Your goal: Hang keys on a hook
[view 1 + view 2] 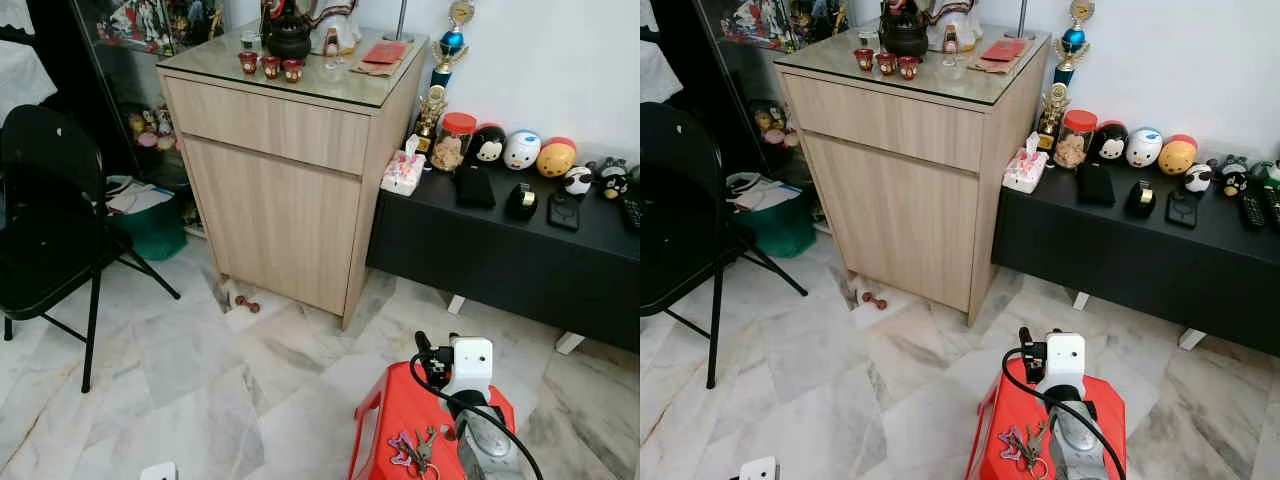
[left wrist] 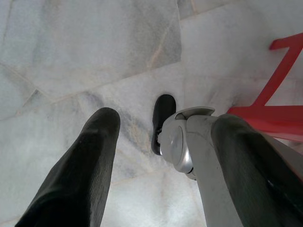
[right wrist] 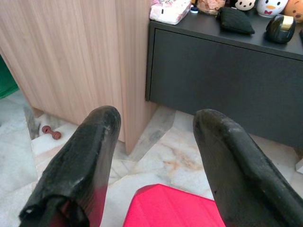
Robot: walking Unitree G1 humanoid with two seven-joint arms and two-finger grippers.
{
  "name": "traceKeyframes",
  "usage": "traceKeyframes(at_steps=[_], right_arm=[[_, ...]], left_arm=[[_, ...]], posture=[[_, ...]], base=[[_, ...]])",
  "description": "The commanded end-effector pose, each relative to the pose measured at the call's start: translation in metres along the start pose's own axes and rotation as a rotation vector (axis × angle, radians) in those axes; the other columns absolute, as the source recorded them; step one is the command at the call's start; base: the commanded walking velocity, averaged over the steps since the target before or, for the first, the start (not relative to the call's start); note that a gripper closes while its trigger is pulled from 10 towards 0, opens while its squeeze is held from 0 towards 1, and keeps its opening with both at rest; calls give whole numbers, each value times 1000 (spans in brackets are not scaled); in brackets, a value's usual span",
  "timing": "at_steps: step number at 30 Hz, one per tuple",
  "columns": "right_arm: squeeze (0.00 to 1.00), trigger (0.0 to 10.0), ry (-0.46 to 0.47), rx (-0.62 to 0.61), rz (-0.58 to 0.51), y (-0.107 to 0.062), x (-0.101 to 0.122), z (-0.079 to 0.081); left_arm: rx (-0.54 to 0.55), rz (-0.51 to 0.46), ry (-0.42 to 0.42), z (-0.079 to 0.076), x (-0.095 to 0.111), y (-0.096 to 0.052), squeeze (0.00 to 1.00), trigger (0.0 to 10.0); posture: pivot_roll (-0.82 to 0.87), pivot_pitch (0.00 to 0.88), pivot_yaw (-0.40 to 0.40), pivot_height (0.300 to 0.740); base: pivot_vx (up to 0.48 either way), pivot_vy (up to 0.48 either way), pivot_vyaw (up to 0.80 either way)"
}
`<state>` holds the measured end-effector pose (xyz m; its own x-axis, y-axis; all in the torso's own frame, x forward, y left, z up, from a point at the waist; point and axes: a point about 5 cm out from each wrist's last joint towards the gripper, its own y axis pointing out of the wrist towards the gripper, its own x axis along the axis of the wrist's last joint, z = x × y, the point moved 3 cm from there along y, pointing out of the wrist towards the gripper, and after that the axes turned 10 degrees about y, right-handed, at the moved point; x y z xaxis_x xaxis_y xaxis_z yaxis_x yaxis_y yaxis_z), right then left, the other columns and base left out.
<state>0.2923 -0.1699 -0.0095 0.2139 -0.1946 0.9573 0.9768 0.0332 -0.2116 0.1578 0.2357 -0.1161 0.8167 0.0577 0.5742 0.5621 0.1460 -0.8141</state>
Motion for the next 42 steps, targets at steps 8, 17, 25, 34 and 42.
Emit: traceKeyframes(at_steps=[8,17,25,34,42], right_arm=[[0,10000,-26,-9,6,3,2,-2],[0,10000,-34,-23,59,3,-5,-4],[0,10000,-43,-31,66,5,-4,-3],[0,10000,-40,-42,79,6,-6,-2],[0,10000,-42,-35,68,6,-4,-1]], left_arm=[[-9,20,8,-2,-6,-1,0,10000],[-9,19,5,-2,-6,-1,0,10000],[-12,14,8,-3,-4,0,0,10000],[-12,16,13,-2,-4,0,0,10000],[-11,16,18,-2,-3,0,0,10000]], posture=[[35,0,-56,740],[35,0,-57,740],[43,0,-62,719],[43,0,-59,710],[46,0,-59,666]], base=[[0,0,0],[0,0,0],[0,0,0],[0,0,0],[0,0,0]])
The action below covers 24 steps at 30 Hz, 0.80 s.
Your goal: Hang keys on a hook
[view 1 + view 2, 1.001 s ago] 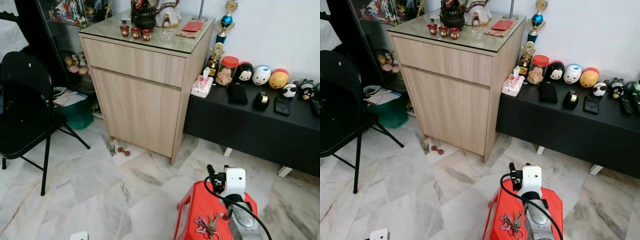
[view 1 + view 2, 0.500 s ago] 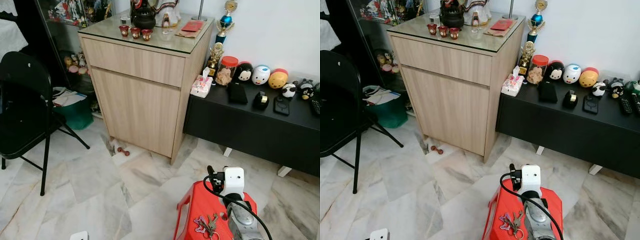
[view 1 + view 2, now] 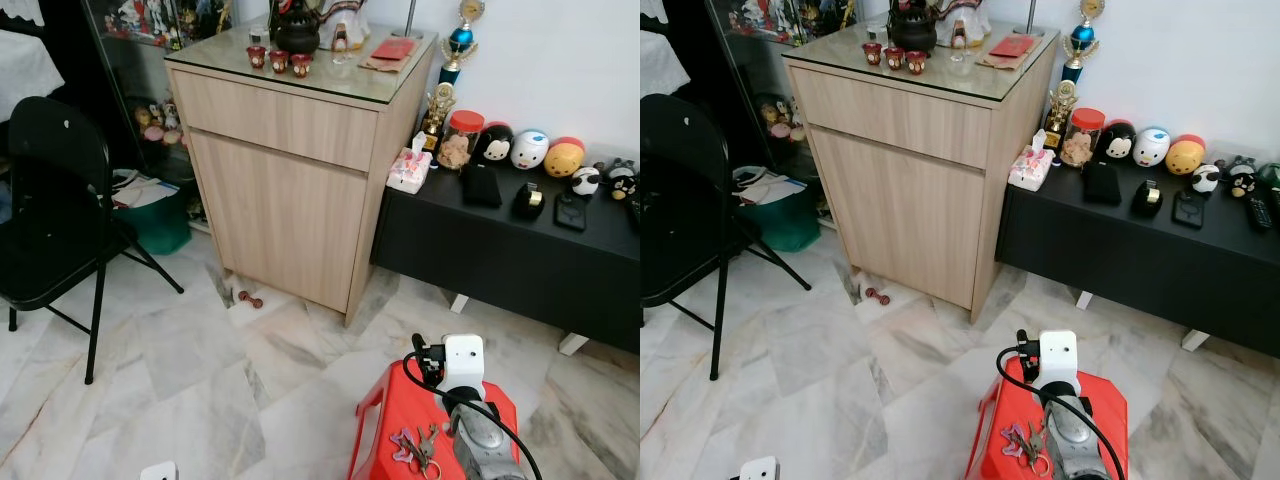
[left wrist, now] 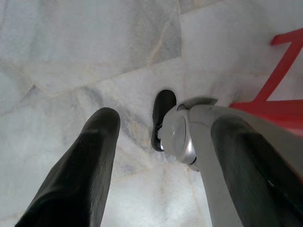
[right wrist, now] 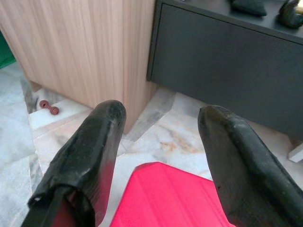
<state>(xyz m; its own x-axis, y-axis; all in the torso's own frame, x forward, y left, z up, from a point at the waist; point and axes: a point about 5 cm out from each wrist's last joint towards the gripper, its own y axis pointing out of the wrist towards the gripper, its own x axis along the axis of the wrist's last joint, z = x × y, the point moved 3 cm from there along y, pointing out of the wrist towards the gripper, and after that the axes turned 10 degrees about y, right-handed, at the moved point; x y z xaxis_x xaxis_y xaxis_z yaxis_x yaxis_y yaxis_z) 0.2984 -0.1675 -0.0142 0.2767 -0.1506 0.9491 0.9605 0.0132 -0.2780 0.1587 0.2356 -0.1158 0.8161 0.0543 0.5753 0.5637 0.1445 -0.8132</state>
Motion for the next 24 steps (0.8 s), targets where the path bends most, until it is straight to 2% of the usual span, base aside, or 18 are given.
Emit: traceKeyframes(at_steps=[1,24], right_arm=[[0,10000,2,0,-4,0,0,-2],[0,10000,-11,-19,22,0,-3,-3]], left_arm=[[-9,18,15,-2,-4,-1,0,10000],[-16,22,18,-3,-4,0,0,10000]], posture=[[47,0,-59,666],[48,0,-59,666]], base=[[0,0,0],[0,0,0]])
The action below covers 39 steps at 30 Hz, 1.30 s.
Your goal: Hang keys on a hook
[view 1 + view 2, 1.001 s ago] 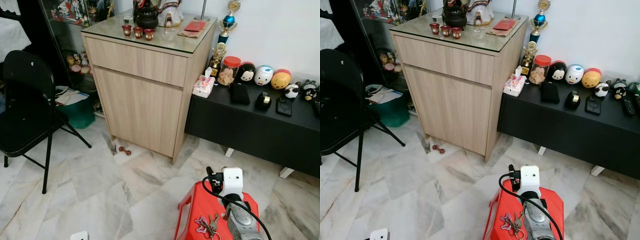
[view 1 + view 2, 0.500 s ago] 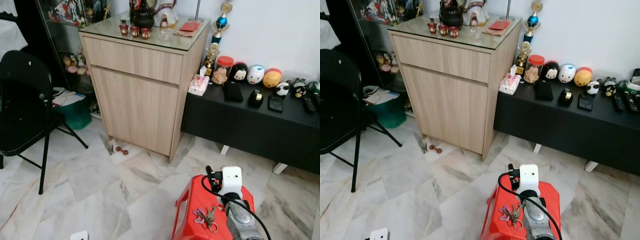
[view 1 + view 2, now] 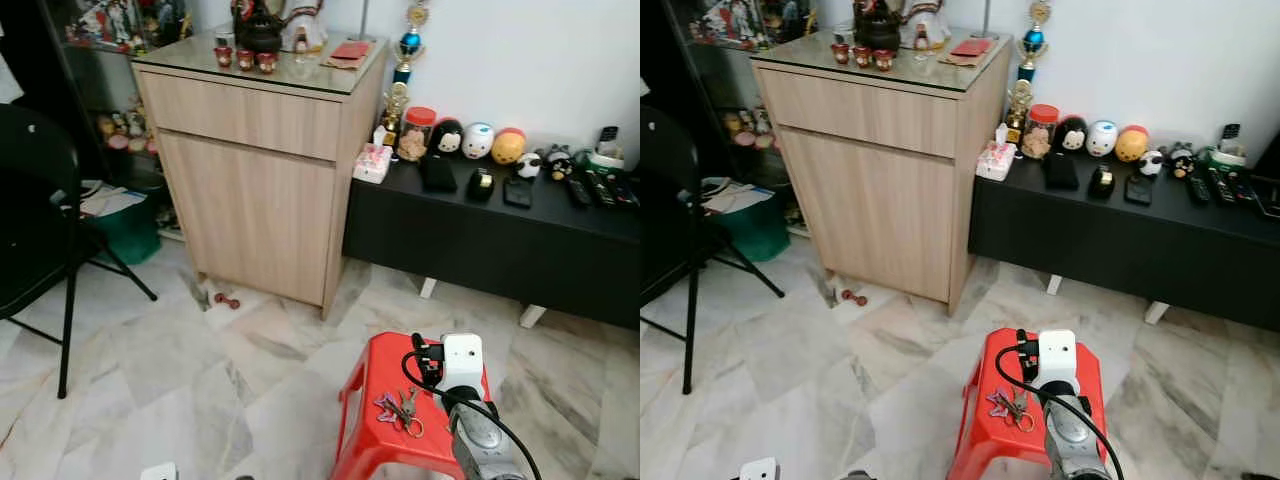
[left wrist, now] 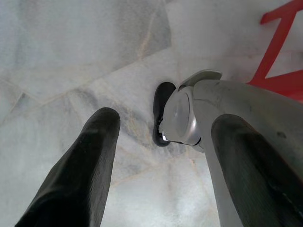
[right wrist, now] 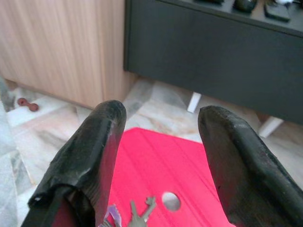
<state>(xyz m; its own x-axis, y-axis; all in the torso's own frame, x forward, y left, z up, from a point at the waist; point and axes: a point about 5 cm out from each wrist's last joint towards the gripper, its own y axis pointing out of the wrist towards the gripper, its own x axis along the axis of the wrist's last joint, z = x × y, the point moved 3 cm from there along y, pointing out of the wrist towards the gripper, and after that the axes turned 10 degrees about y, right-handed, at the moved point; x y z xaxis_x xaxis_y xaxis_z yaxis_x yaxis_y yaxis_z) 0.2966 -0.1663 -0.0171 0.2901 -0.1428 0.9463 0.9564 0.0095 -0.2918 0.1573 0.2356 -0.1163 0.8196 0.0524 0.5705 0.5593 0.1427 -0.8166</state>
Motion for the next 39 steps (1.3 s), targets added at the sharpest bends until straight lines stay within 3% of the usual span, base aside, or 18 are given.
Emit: traceKeyframes(at_steps=[1,11,39], right_arm=[[0,10000,-4,-17,11,1,0,-5],[0,10000,-4,-4,22,1,-2,-3],[0,10000,-20,27,38,-3,-8,1]], left_arm=[[-15,16,15,-3,-2,0,0,10000],[-15,16,17,-2,-2,0,0,10000],[-15,19,23,-1,-2,0,0,10000]], posture=[[47,0,-58,666],[47,0,-58,647],[45,0,-54,647]], base=[[0,0,0],[0,0,0],[0,0,14]])
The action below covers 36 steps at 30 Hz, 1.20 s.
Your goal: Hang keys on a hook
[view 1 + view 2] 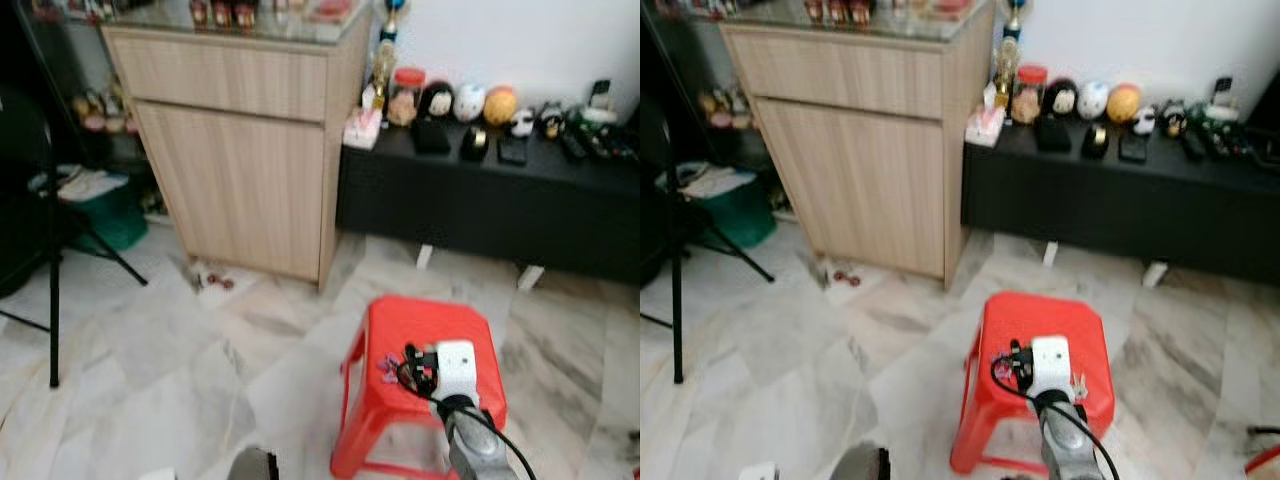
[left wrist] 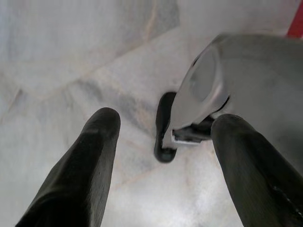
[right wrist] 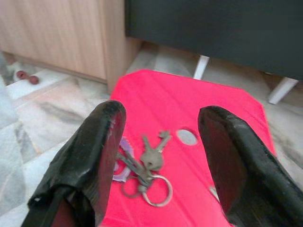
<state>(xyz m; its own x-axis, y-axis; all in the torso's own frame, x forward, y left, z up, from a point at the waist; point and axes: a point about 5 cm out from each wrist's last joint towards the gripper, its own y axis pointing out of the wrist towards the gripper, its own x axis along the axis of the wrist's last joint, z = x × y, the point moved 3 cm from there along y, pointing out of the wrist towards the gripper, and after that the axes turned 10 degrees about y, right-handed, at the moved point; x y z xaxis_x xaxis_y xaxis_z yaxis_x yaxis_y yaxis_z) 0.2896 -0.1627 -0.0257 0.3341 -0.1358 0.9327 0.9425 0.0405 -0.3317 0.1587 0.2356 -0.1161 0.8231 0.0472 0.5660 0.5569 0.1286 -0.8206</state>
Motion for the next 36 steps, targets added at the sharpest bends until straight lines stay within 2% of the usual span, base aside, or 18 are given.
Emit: traceKeyframes(at_steps=[1,5,10,16,27,36], right_arm=[[0,10000,-14,2,-8,1,3,-1],[0,10000,-16,1,-6,1,2,-2],[0,10000,0,-4,10,0,-1,-3],[0,10000,-25,-1,4,-1,-1,-2],[0,10000,11,-10,3,0,0,-3],[0,10000,14,-14,4,-1,-1,-4]], left_arm=[[-1,14,17,-1,-3,0,0,10000],[-6,16,22,-2,-3,0,0,10000],[-12,20,26,-2,-4,0,0,10000],[-14,21,27,-2,-4,0,0,10000],[-12,20,32,-2,-4,0,0,10000],[-13,16,33,-2,-3,0,0,10000]], posture=[[45,0,-54,647],[44,0,-54,647],[44,0,-54,647],[43,0,-54,647],[45,0,-55,647],[45,0,-54,647]], base=[[0,0,400],[129,0,489],[284,0,0],[292,0,0],[297,0,115],[0,0,0]])
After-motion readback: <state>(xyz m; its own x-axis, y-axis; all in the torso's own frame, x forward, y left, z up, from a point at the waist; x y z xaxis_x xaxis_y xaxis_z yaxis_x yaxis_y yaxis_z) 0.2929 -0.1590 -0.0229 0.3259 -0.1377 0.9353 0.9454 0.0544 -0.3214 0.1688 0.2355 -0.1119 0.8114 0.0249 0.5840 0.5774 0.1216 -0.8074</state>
